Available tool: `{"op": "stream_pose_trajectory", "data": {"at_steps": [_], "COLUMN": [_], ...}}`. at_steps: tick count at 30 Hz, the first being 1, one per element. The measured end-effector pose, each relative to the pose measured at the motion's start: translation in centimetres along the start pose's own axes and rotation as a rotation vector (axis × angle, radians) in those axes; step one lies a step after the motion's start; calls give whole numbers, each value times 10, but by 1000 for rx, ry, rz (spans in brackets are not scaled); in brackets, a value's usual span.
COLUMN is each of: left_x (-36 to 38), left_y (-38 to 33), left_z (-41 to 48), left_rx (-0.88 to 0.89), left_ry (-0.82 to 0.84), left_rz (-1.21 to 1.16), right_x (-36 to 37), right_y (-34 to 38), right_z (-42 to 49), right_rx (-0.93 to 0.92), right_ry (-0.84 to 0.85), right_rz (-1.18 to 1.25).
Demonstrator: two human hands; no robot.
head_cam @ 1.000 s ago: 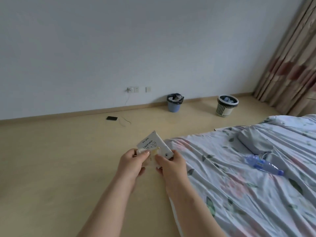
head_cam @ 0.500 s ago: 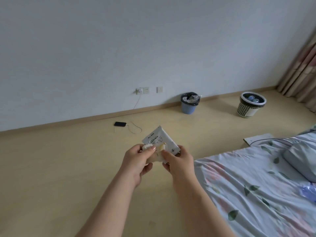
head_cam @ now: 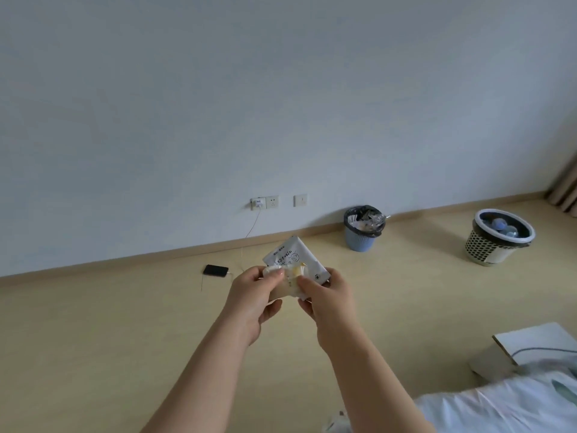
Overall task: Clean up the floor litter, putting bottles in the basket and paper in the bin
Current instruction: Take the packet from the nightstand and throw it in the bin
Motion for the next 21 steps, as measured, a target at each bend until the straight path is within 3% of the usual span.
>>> {"op": "stream_pose_trajectory", "data": {"at_steps": [8,21], "left_x": [56,252], "left_y": [-64,-130], "left_z": [126,392], "left_rx": [59,11], "left_ry": [3,251], "left_rz": [-29,90], "right_x": [13,-57], "right_y": [58,148], "right_z": [149,411], "right_rx": [27,-22], "right_ry": [39,-274], "right_rz": [33,95]}}
Point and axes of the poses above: each hand's wrist, its own z-axis towards the middle knuckle, its own x-axis out of the palm, y = z × x, the point moved 3 cm from there along z, towards the middle knuckle, and after that the axes turned 1 degree about y, right-handed, at the moved point
